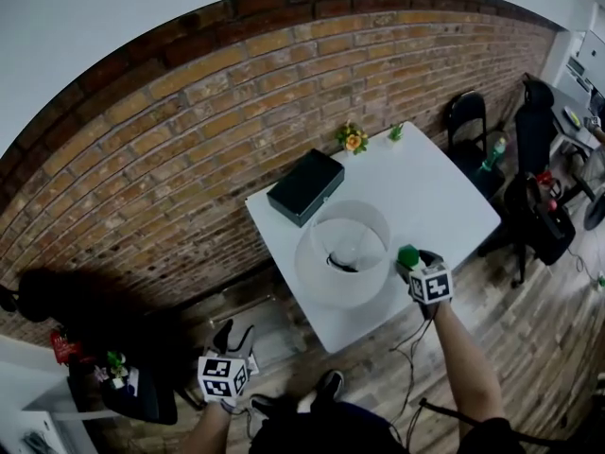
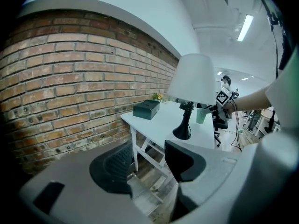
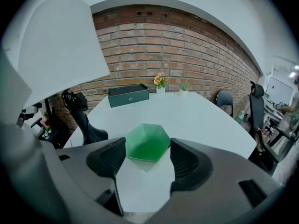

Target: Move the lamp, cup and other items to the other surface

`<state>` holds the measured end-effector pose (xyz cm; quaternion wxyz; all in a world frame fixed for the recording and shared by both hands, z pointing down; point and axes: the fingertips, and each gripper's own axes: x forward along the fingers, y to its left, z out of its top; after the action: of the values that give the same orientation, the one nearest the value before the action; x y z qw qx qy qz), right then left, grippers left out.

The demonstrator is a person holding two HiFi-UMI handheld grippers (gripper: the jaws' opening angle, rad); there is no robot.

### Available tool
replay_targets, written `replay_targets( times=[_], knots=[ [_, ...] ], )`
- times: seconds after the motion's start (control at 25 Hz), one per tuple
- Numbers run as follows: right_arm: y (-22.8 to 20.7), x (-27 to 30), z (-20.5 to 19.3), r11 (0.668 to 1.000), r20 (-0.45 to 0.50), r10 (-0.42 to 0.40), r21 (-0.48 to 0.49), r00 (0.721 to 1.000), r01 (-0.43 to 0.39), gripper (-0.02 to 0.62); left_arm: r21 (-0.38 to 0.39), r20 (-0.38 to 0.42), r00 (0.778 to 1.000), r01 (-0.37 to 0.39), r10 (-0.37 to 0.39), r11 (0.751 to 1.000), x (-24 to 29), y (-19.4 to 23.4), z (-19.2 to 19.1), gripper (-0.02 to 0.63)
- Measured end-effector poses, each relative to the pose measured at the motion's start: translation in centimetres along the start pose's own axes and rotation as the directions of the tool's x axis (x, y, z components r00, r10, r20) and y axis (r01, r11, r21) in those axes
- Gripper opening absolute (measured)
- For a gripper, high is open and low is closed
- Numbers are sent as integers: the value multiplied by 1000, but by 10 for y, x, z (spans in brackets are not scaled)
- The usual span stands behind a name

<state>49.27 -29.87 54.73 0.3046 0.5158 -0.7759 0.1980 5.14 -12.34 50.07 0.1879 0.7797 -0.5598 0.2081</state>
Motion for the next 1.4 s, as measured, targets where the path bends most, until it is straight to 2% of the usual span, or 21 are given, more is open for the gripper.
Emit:
replay_targets(
  times=[0.12,0.32,0.44,0.52,0.6,0.8,1.08,1.4],
  knots=[
    [1,12,3,1000,-11,18,9,1000,-18,301,-18,-12,1000,-16,16,1000,-1,4,-7,216],
    [4,24,-14,998,-30,32,47,999,-30,307,-30,-32,999,-31,30,999,-7,6,-19,216],
    [-1,23,-15,996,7,13,83,1000,-13,370,-30,-28,999,-33,32,999,-8,6,-17,216],
    [-2,17,-13,994,29,5,105,1000,-8,376,-27,-25,999,-28,27,999,-8,6,-16,216],
    [1,6,-12,994,54,-4,112,999,-2,369,-26,-19,1000,-20,19,999,-9,5,-15,216],
    [21,-43,-29,994,107,-81,86,991,72,300,-35,6,1000,20,-20,999,-20,2,-18,216],
    [99,-113,-39,991,191,-131,47,973,124,254,-13,66,995,80,-79,997,-69,6,-35,216],
    [238,-169,-29,998,278,-54,-12,959,60,238,-55,131,991,16,-9,998,-174,70,-73,216]
  ],
)
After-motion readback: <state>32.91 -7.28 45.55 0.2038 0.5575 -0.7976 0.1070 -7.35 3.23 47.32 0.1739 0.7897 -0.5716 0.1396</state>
